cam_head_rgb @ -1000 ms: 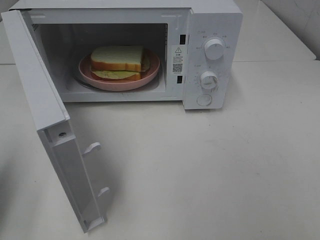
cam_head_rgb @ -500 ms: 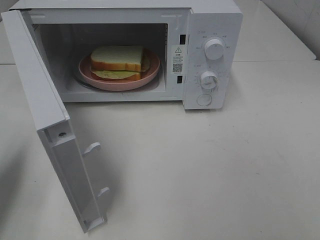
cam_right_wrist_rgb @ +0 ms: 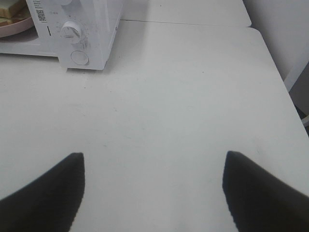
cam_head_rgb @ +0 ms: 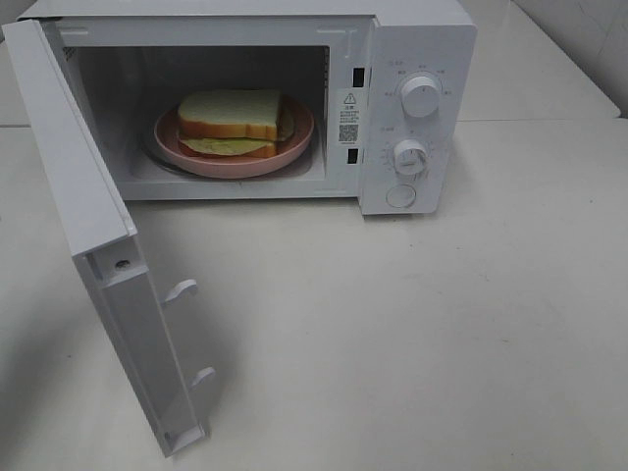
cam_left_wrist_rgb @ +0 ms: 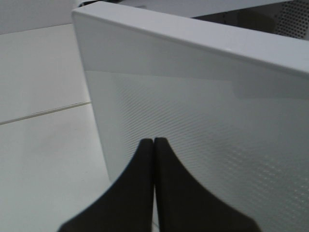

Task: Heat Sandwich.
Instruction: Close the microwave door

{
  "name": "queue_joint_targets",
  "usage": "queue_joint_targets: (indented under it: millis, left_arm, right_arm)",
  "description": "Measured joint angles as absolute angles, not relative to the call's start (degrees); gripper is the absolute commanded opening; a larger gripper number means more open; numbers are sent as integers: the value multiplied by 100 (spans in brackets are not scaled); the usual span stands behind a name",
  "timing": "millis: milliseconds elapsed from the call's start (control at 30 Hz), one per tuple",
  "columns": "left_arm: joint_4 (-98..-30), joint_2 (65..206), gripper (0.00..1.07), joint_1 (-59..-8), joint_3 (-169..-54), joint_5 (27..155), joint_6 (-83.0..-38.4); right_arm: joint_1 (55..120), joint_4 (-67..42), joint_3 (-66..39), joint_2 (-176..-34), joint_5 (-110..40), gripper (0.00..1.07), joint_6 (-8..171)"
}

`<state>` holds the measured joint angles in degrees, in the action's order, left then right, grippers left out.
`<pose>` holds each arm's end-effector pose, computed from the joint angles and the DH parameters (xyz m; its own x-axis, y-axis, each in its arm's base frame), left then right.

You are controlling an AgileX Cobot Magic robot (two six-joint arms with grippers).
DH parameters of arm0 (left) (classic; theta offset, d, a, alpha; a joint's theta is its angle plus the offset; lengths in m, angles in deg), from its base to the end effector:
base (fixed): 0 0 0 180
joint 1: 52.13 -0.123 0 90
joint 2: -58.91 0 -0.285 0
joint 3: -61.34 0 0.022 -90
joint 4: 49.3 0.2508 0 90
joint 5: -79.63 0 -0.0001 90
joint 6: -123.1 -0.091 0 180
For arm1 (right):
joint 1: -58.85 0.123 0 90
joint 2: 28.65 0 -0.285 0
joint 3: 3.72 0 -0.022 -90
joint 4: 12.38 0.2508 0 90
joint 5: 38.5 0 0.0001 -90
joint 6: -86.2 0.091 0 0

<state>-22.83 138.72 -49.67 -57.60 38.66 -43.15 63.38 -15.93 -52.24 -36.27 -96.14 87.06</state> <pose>0.2084 -0.0355 0.2032 -0.1845 0.1222 -0.9752 0.3500 0.9353 0.0510 -0.0029 -0.0050 0.2821 -0.4005 -0.0499 -0.9149 -0.0384 0.9986 -0.0377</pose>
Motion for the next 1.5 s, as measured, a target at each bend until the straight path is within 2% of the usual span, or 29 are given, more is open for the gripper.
queue_joint_targets:
  millis: [67, 167, 300, 533, 667, 700, 800, 833, 900, 967, 1000, 1067, 1133, 1267, 1500]
  left_arm:
    - [-2283, 14055, 0, -4652, -5846, 3854, -4429]
    - [-2386, 14159, 0, -4457, -5852, 3849, -4578]
    - [-2987, 14319, 0, -4050, -5858, 3809, -4916]
    - [-3549, 14457, 0, -3523, -5858, 3585, -5289]
    - [-4053, 14537, 0, -3173, -5858, 3556, -5610]
    - [-4437, 14577, 0, -2984, -5858, 3516, -5781]
    - [-5033, 14657, 0, -2663, -5858, 3339, -6137]
    - [-5033, 14657, 0, -2663, -5858, 3339, -6137]
    - [-5657, 14783, 0, -2371, -5863, 3184, -6475]
    - [-5818, 14829, 0, -2285, -5863, 3127, -6555]
    - [-6185, 14966, 0, -2073, -5926, 3081, -6721]
    - [-6482, 15081, 0, -1873, -6030, 3041, -6853]
    - [-6586, 15133, 0, -1792, -6093, 3029, -6893]
    - [-7113, 15516, 0, -1305, -6637, 2972, -7288]
    - [-7434, 15900, 0, -1002, -7158, 2972, -7495]
  right_arm:
    - [6338, -1593, -5224, -3627, -9614, 76, 8706]
    - [6338, -1593, -5224, -3627, -9614, 76, 8706]
    - [6338, -1593, -5224, -3627, -9614, 76, 8706]
    - [6338, -1593, -5224, -3627, -9614, 76, 8706]
    - [6338, -1593, -5224, -3627, -9614, 76, 8706]
    - [6338, -1593, -5224, -3627, -9614, 76, 8706]
    - [6338, -1593, -5224, -3627, -9614, 76, 8706]
    - [6338, -1593, -5224, -3627, -9614, 76, 8706]
    - [6338, -1593, -5224, -3627, -9614, 76, 8706]
    - [6338, -1593, -5224, -3627, -9614, 76, 8706]
    - [6338, -1593, -5224, -3627, -9614, 76, 8706]
    - [6338, -1593, -5224, -3627, -9614, 76, 8706]
    - [6338, -1593, -5224, -3627, -9614, 76, 8706]
    - [6338, -1593, -5224, -3627, -9614, 76, 8706]
    - [6338, -1593, -5224, -3627, -9614, 76, 8706]
